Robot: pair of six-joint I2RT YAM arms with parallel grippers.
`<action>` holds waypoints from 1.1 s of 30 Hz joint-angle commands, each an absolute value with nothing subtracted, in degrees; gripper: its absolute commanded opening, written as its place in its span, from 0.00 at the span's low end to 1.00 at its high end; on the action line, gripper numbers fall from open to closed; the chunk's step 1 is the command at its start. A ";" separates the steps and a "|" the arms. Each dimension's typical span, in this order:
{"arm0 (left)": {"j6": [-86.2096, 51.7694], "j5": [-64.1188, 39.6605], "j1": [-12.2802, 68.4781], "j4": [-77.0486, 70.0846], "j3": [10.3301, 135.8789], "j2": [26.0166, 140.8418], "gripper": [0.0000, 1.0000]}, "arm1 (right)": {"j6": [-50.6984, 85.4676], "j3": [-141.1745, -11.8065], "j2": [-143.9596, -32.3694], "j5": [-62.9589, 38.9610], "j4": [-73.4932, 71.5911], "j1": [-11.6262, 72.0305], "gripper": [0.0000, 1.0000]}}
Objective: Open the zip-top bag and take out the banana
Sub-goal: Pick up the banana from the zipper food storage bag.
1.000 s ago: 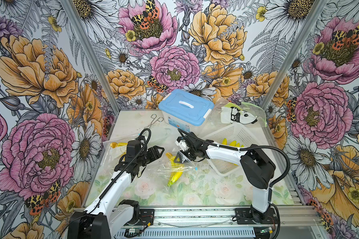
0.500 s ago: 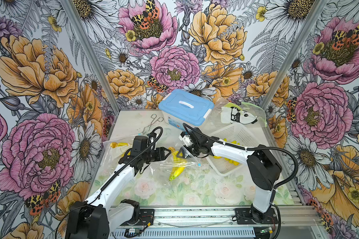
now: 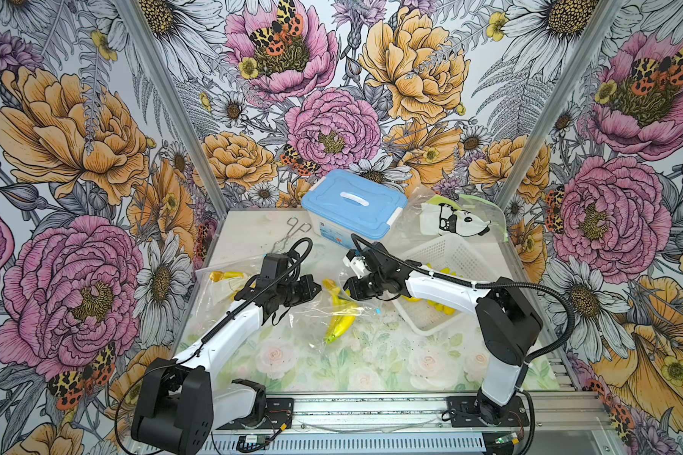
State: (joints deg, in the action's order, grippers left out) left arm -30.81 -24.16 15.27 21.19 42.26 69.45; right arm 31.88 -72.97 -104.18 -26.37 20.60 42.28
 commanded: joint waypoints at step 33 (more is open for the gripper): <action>-42.80 -14.97 26.47 27.58 43.24 69.78 0.00 | 23.85 -75.27 -93.46 15.71 -10.39 38.12 0.18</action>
State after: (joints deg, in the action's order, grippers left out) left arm -41.78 -17.41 26.41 26.61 42.59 70.89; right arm 25.36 -71.81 -92.42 10.13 -3.68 39.24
